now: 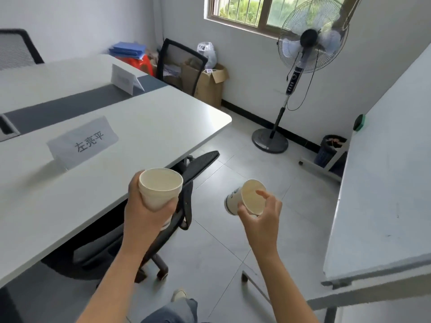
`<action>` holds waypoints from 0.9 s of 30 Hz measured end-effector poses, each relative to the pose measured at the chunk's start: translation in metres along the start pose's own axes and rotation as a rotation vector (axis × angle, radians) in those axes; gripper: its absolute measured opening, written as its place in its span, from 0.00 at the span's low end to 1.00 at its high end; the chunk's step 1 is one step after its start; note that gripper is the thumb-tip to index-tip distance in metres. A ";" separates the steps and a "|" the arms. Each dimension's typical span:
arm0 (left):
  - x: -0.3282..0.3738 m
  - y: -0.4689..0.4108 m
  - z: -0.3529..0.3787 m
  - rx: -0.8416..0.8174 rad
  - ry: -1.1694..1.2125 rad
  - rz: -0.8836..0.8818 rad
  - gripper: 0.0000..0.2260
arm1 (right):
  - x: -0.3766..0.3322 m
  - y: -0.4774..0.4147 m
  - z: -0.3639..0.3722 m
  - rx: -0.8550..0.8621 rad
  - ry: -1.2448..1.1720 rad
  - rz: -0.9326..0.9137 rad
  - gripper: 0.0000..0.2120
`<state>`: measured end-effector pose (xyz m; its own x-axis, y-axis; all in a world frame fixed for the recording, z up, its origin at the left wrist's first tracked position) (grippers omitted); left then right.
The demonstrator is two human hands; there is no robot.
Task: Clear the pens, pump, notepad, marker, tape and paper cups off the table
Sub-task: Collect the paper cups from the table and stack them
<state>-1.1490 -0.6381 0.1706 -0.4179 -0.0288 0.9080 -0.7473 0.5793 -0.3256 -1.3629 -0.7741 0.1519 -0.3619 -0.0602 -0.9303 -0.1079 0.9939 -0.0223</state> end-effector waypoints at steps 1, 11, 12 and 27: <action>0.000 -0.018 -0.007 0.040 -0.011 0.000 0.30 | -0.013 -0.016 0.012 0.006 0.016 -0.043 0.21; -0.060 -0.105 -0.062 0.302 -0.092 -0.143 0.32 | -0.092 -0.107 0.142 -0.164 0.024 -0.239 0.26; -0.064 -0.107 -0.064 0.320 -0.102 -0.161 0.33 | -0.094 -0.113 0.156 -0.204 0.033 -0.241 0.27; -0.077 -0.105 -0.081 0.710 -0.171 -0.342 0.34 | -0.097 -0.187 0.342 -0.803 0.263 -0.288 0.29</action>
<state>-0.9970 -0.6310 0.1560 -0.1370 -0.2688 0.9534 -0.9741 -0.1382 -0.1790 -0.9909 -0.9227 0.1211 -0.4110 -0.4152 -0.8116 -0.8076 0.5788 0.1129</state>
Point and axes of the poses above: each hand's wrist, its own y-axis away from the middle knuckle, its own z-axis out of the palm, x = y × z, the point moved 7 cm from there along -y, towards the middle knuckle, and after that the axes turned 7 degrees about z, right-handed, at the moved point
